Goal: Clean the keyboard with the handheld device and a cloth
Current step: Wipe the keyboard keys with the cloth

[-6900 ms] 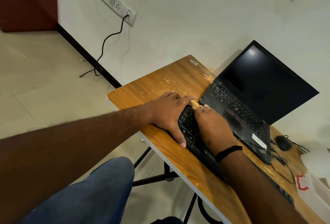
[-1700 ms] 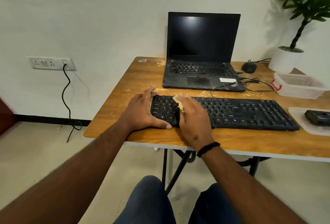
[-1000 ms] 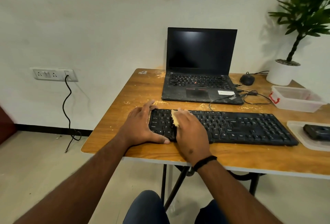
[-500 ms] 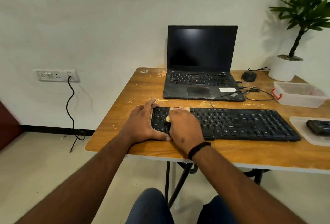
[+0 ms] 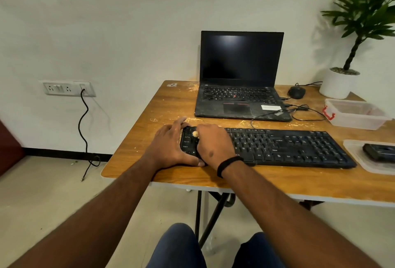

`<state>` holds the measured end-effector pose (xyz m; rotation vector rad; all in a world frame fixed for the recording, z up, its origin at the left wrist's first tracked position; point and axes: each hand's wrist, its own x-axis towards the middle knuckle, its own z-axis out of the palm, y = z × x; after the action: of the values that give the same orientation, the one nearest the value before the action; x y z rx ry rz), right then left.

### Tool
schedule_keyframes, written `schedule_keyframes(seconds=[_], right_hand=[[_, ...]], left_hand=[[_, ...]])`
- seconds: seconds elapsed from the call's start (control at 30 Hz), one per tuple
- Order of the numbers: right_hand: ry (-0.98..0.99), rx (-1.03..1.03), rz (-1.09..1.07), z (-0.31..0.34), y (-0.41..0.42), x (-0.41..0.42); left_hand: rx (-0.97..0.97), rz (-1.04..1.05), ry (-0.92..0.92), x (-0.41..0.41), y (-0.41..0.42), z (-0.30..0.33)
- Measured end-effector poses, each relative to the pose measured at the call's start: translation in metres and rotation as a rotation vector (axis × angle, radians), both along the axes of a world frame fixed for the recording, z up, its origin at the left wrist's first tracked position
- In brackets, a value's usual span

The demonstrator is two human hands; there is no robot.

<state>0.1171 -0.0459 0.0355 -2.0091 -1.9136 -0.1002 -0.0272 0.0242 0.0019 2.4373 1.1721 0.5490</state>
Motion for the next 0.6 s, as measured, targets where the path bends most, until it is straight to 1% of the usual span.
schedule_keyframes(seconds=[0.03,0.1,0.2,0.27,0.33,0.4,0.5,0.53,0.6], right_hand=[[-0.001,-0.023,0.039,0.001,0.000,0.004],[0.081,-0.038,0.047,0.008,0.006,0.020],[0.149,0.092,-0.129,0.012,0.014,0.039],[0.154,0.065,-0.153,0.006,0.011,0.027],[0.111,0.030,-0.070,-0.003,0.002,0.005],[0.086,0.023,0.061,-0.005,-0.011,-0.008],[0.066,-0.071,0.221,0.009,-0.025,-0.003],[0.090,-0.078,0.219,0.014,-0.024,0.003],[0.100,-0.021,0.089,0.018,-0.016,0.017]], left_hand=[[0.000,0.000,-0.001,0.000,0.000,0.000],[-0.001,0.000,-0.001,0.000,0.001,-0.001],[-0.005,-0.002,0.011,-0.001,0.003,-0.002],[-0.008,0.003,0.004,-0.001,0.003,-0.002],[-0.004,0.001,0.000,-0.001,0.004,-0.002],[0.006,-0.010,-0.003,-0.001,0.005,-0.003],[0.018,-0.017,-0.004,0.000,0.005,-0.003],[0.019,-0.009,-0.004,0.000,0.004,-0.002],[0.004,0.010,0.000,0.001,0.000,0.001]])
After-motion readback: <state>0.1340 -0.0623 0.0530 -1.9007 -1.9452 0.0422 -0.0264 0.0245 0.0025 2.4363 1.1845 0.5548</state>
